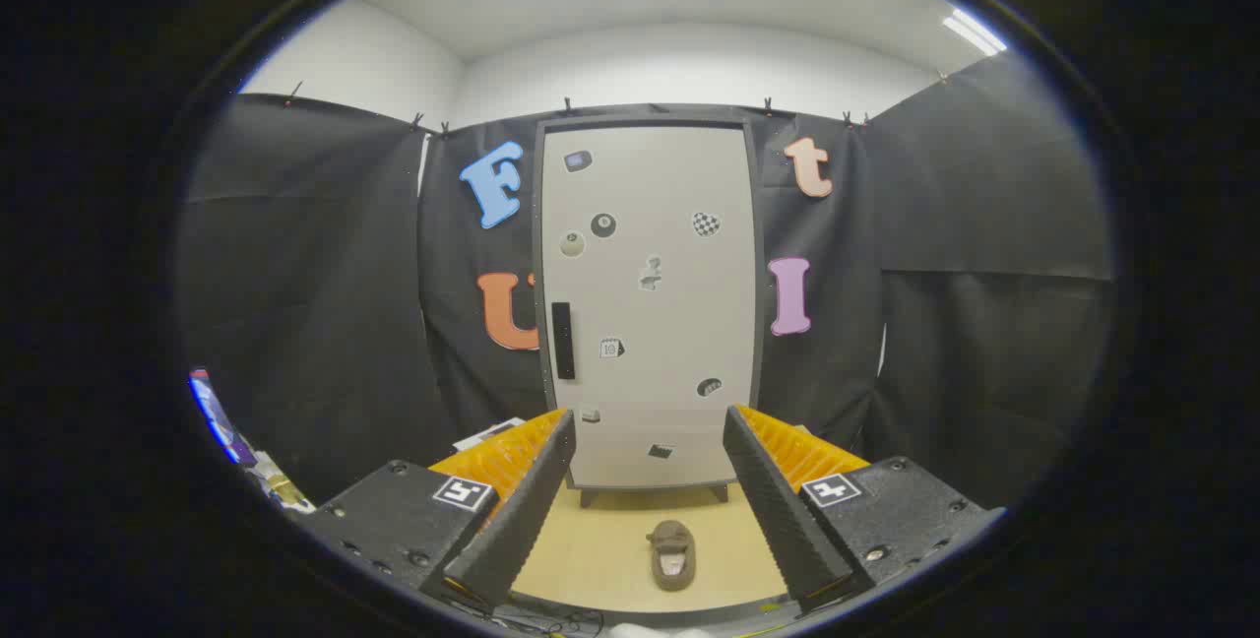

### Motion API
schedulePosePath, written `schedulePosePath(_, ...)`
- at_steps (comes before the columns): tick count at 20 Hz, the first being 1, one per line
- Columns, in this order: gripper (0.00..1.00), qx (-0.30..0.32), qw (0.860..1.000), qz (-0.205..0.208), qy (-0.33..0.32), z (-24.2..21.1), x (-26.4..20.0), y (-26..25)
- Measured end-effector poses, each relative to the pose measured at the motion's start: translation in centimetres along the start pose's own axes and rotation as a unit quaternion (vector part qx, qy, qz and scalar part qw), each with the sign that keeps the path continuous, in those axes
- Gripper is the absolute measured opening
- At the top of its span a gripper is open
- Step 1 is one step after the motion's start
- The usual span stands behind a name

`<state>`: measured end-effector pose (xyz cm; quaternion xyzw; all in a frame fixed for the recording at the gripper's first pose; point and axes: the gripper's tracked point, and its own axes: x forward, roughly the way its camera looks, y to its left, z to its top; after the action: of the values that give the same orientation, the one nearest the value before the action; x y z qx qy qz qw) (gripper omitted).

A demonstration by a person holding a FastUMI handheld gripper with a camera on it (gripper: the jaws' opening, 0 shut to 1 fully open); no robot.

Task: Open the shoe cabinet door, grab the shoes and put them into the shoe cabinet, then close the shoe cabinet door.

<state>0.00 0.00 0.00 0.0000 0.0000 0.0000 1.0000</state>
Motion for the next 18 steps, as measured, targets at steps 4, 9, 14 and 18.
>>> schedulePosePath(4, 0.99, -0.005, 1.000, -0.001, 0.000, -0.1, 0.0, 0.2)
schedulePosePath(9, 0.99, -0.009, 1.000, -0.003, 0.001, -0.1, 0.1, 0.7)
schedulePosePath(14, 0.99, -0.011, 1.000, -0.001, 0.000, 0.0, 0.1, 1.6)
schedulePosePath(18, 0.99, -0.016, 1.000, -0.004, -0.004, 0.1, 0.5, 1.8)
